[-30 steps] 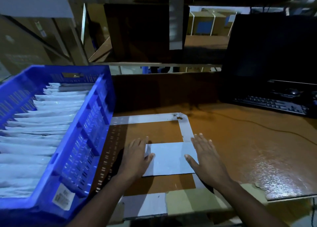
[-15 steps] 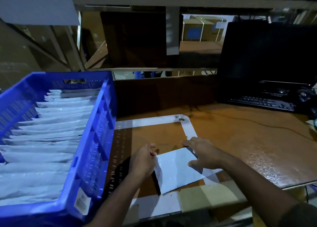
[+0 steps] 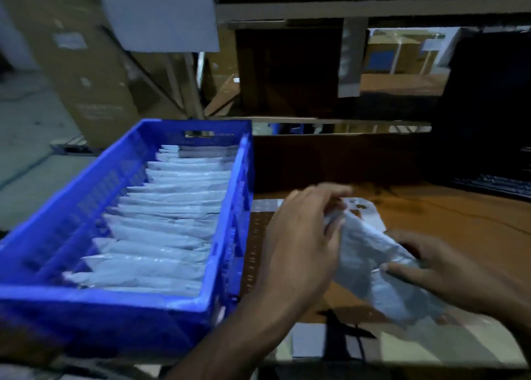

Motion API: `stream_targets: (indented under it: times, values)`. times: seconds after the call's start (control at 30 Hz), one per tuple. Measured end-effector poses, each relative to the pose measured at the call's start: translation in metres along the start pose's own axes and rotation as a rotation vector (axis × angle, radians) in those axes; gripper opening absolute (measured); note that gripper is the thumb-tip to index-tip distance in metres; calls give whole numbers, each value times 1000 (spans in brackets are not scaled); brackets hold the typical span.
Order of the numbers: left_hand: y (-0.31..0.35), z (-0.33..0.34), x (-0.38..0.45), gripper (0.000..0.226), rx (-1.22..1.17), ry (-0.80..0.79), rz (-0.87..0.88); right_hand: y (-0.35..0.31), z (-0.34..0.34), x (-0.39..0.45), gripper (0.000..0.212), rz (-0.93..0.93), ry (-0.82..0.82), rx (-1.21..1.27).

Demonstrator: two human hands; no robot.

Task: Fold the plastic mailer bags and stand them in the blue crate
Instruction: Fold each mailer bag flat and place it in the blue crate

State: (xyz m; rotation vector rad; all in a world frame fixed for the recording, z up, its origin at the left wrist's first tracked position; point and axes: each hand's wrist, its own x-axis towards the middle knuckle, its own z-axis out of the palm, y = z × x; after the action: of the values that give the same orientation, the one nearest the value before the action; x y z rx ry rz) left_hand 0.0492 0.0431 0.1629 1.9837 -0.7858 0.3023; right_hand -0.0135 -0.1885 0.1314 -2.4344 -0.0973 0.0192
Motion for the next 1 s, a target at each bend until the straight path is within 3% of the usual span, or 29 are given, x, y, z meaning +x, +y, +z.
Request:
stream_targets:
  times: [0.1,0.23,0.5,0.6,0.8,0.9,1.0]
  values:
    - [8,-40,10,32,-44,76,-7,-28,-2,12,17,-54,101,113]
    - [-1,-105,12,26,-25,124,-70,-64,4,26,30,-126,192,357]
    - [-60,-224,-5,13,189,-4,-233,-145,36,62,28,-268,262,649]
    - [-88,-252,-7,16,241,-207,-307,-178,46,82,26,-352,291,739]
    - [-164,-250,-8,17,314,-804,-361,-225,78,125,28,-364,285,680]
    - [-214,-243,-20,35,449,-1022,-328,-240,106,143,27,-254,226,614]
    - [-261,-237,-28,64,563,-1101,-254,-249,130,158,28,-166,200,541]
